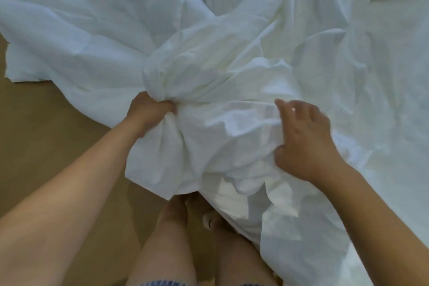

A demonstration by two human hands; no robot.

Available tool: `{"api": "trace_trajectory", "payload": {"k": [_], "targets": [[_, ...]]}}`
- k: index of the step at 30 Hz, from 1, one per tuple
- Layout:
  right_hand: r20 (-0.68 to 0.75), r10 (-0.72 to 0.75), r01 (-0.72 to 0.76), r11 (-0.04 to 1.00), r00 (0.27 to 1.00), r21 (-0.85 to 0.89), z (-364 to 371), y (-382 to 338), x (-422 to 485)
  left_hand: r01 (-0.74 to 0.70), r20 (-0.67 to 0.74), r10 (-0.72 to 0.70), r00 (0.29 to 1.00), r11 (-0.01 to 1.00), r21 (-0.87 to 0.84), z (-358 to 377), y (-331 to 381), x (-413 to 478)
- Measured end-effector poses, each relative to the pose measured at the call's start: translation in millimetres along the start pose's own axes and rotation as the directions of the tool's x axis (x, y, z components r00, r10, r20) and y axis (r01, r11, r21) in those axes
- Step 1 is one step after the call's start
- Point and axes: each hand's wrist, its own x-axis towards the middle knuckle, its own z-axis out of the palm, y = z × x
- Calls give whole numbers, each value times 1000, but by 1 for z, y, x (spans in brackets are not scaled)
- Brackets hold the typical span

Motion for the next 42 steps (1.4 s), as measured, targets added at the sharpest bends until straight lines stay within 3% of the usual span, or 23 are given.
{"api": "trace_trajectory", "payload": {"k": [2,4,7,9,13,16,18,20,22,26,29,32,35,37,39,42], "targets": [[146,-122,127,992,982,-21,28,-63,18,15,74,-4,997,987,-158,-3,1,-2],[232,-98,139,976,968,-166,59,-111,45,16,123,12,992,975,-221,-9,-4,-1],[277,-61,142,949,959,-281,63,-117,91,-15,147,40,988,986,-165,-22,-11,5],[304,-138,215,947,943,-237,42,-110,97,-44,121,51,991,997,-58,-31,-14,11],[84,-372,374,927,925,-14,-40,-97,73,-128,12,127,992,992,20,-87,-2,44],[-95,-292,294,956,952,5,-91,-68,46,19,-221,9,975,992,121,-176,-8,84],[-10,-111,111,994,994,-23,-86,-60,43,134,-312,-95,945,985,108,-212,-15,103],[206,38,-15,994,978,-113,-63,-71,54,88,-253,-50,966,986,140,-206,-17,113],[266,65,-23,987,962,-158,-45,-81,73,9,-157,21,987,981,192,-182,-21,117],[276,17,19,992,961,-128,-15,-107,107,36,-149,-32,988,999,24,-158,-32,125],[178,-195,197,980,964,4,31,-186,136,4,-161,-18,987,997,-82,-153,-33,132],[211,-167,215,948,963,-233,88,-254,174,3,-174,-21,984,995,-102,-156,-34,136],[202,-135,210,886,970,-414,78,-253,219,60,-202,-92,975,986,-157,-170,-42,143],[212,-165,229,917,963,-327,64,-237,244,61,-166,-96,981,977,-205,-176,-40,146],[236,-229,257,962,944,-94,40,-227,249,61,-107,-88,990,969,-238,-173,-36,147],[0,-336,336,941,942,38,-22,-195,221,94,-149,-103,983,993,-70,-189,-32,155]]}}
